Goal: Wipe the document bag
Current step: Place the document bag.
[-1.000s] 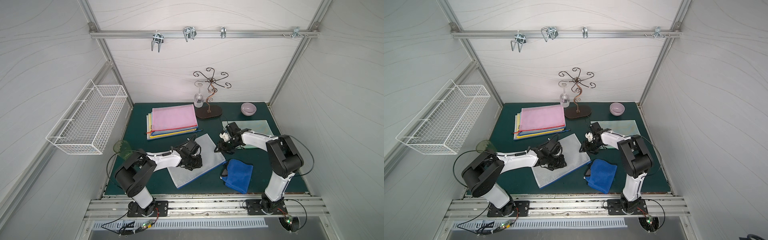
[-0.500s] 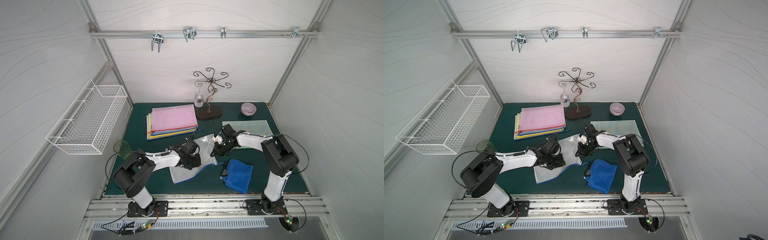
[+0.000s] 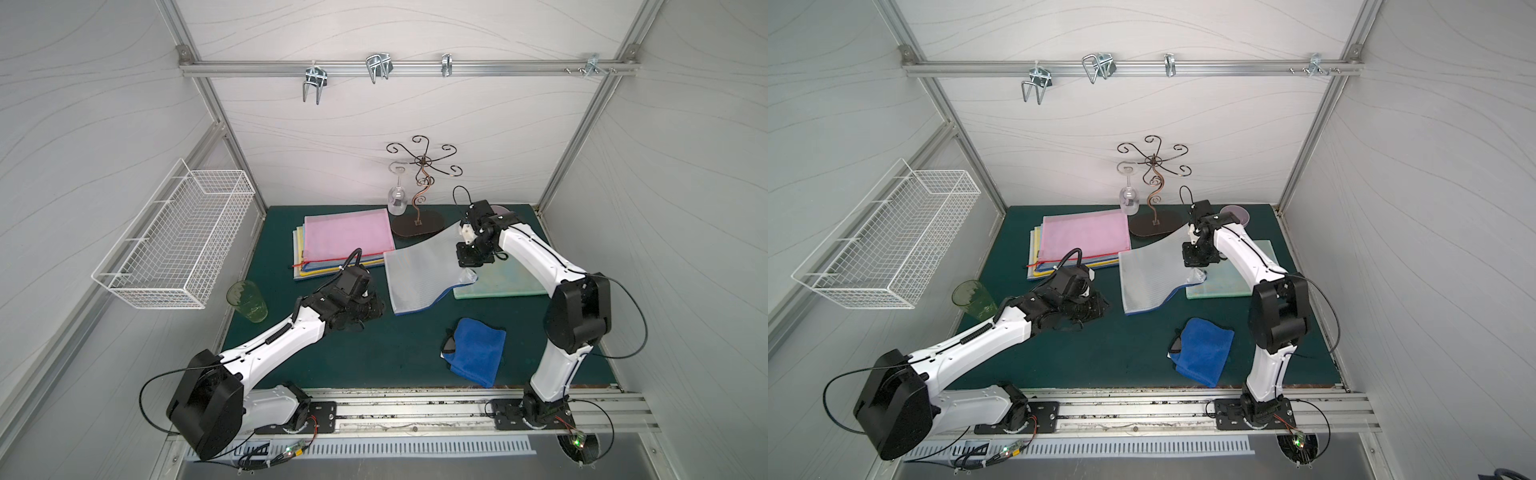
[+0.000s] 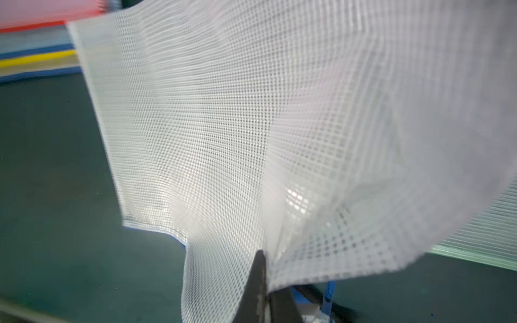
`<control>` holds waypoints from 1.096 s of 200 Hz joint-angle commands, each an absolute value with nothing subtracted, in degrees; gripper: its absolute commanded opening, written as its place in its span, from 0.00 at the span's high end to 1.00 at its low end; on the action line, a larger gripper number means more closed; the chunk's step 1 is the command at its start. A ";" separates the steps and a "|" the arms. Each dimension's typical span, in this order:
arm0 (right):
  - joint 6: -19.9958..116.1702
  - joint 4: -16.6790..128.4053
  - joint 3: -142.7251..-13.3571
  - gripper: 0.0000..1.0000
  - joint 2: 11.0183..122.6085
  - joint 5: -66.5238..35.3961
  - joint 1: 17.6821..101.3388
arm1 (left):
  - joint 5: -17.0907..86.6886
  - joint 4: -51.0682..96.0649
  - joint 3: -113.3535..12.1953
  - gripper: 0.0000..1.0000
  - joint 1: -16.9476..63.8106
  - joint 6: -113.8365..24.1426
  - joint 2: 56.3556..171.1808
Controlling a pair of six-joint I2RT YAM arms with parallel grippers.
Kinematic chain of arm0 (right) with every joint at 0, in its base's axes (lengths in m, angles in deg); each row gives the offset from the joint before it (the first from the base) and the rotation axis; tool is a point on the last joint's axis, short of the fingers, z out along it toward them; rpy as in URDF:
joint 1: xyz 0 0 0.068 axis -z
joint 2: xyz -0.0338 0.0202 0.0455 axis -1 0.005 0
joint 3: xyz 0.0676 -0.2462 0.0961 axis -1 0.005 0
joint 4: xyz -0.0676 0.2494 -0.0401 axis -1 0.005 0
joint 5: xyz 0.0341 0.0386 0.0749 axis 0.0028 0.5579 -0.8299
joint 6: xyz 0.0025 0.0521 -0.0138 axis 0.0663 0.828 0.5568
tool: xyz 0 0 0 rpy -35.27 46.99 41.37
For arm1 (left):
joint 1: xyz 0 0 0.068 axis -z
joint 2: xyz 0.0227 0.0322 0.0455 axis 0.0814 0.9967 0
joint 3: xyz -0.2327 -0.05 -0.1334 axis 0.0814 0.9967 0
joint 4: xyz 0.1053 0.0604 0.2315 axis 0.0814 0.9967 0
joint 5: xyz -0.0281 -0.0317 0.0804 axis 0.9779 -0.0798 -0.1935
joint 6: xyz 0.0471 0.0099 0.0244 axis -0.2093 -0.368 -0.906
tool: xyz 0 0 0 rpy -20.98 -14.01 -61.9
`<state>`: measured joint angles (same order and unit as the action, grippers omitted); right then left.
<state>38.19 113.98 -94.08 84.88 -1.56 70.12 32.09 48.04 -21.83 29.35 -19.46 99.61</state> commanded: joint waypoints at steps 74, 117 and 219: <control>19.10 113.86 -102.38 1.00 93.91 9.81 82.24 | 31.46 53.47 -21.25 0.68 25.72 -21.42 95.38; 12.94 114.00 -103.20 1.00 96.07 11.20 83.86 | 32.80 52.96 -21.94 0.69 23.81 -21.99 96.80; 4.28 101.39 -93.32 1.00 94.09 21.69 89.79 | 36.35 52.15 -23.35 0.69 19.58 -23.55 100.51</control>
